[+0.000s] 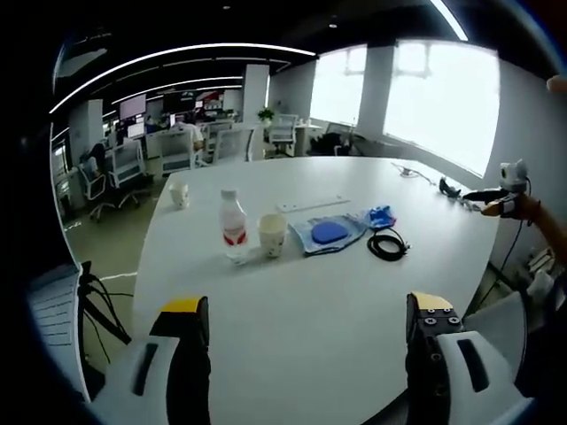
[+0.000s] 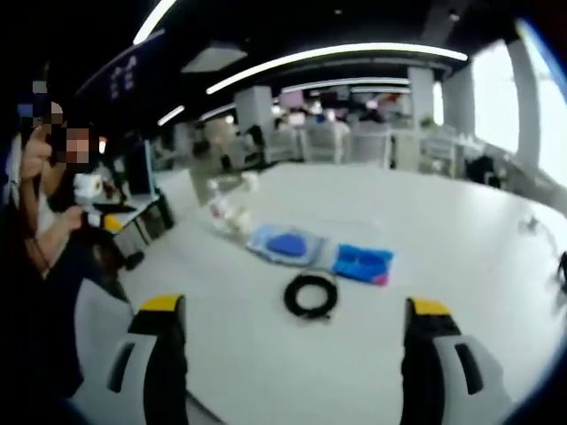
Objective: Arrange the tabletop items into an orderly group along one side of the table until the central work area is clear of visible clutter.
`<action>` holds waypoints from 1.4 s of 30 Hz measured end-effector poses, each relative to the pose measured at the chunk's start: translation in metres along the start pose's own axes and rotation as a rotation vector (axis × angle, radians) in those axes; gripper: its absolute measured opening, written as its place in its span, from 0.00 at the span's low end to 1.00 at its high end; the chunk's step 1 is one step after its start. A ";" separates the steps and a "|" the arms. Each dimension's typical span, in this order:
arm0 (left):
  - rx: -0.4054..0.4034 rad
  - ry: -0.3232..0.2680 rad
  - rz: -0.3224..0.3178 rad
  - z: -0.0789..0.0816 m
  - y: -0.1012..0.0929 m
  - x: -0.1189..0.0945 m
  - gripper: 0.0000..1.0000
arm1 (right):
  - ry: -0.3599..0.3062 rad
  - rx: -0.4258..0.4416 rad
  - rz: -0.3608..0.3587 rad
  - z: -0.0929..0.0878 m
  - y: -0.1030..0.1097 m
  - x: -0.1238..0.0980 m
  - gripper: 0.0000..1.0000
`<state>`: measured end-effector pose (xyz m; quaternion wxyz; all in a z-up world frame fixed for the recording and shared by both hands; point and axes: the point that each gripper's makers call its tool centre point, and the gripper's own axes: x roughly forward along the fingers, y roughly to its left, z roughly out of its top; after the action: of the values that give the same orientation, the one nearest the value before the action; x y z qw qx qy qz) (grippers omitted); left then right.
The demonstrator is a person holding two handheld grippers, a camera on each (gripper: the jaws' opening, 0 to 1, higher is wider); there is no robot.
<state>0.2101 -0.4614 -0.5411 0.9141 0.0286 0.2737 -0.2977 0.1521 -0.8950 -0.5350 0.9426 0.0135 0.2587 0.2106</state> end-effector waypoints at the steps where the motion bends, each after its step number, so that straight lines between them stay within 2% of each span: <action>1: 0.005 0.000 -0.002 -0.001 0.000 0.000 0.90 | 0.016 -0.010 -0.002 -0.003 -0.001 0.000 1.00; 4: 0.008 -0.006 -0.007 -0.002 -0.002 -0.001 0.90 | 0.032 -0.040 0.004 -0.008 -0.002 -0.001 1.00; 14: 0.001 -0.026 -0.004 -0.007 -0.002 -0.005 0.90 | 0.060 -0.041 0.009 -0.014 0.000 -0.005 1.00; 24: -0.016 -0.036 0.026 -0.005 0.003 -0.011 0.90 | 0.052 -0.051 -0.007 -0.011 0.002 -0.007 1.00; 42: -0.020 -0.031 0.017 -0.005 0.004 -0.010 0.90 | 0.063 -0.056 -0.007 -0.011 0.000 -0.003 1.00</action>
<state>0.2031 -0.4518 -0.5409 0.9210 0.0174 0.2621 -0.2876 0.1444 -0.8976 -0.5435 0.9347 -0.0203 0.2825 0.2146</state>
